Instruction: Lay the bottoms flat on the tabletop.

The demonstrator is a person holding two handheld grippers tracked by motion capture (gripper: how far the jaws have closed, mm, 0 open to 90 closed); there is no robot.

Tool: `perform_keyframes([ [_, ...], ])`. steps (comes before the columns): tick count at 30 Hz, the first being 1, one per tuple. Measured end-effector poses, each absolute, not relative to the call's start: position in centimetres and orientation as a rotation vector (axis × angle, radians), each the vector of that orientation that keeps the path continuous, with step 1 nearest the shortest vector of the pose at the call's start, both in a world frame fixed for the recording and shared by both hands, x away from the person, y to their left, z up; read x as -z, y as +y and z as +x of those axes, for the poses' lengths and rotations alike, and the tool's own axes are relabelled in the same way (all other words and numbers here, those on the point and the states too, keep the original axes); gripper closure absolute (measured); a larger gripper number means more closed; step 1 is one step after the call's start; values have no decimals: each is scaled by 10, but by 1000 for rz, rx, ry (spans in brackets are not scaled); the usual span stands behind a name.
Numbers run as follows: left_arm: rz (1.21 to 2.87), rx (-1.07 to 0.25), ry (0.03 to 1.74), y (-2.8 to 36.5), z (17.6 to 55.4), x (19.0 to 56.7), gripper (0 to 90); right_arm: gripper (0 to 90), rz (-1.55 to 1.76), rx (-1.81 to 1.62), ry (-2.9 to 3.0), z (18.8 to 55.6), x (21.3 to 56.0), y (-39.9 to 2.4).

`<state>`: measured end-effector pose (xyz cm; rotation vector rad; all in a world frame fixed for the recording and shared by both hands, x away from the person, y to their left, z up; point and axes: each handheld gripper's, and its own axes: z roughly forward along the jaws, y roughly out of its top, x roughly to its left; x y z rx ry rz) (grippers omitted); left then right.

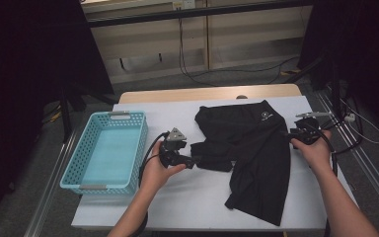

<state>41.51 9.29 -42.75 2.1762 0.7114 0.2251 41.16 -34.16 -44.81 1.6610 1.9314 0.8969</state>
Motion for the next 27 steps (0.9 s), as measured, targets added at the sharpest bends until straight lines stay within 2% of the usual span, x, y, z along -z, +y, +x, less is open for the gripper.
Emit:
perform_keyframes([
  [16,2169,-272,778,80,442,438,197,493,1624,-879,1965,387,455,-323],
  [27,2177,-223,824,71,454,450,213,511,1602,-872,1981,374,459,-319],
])
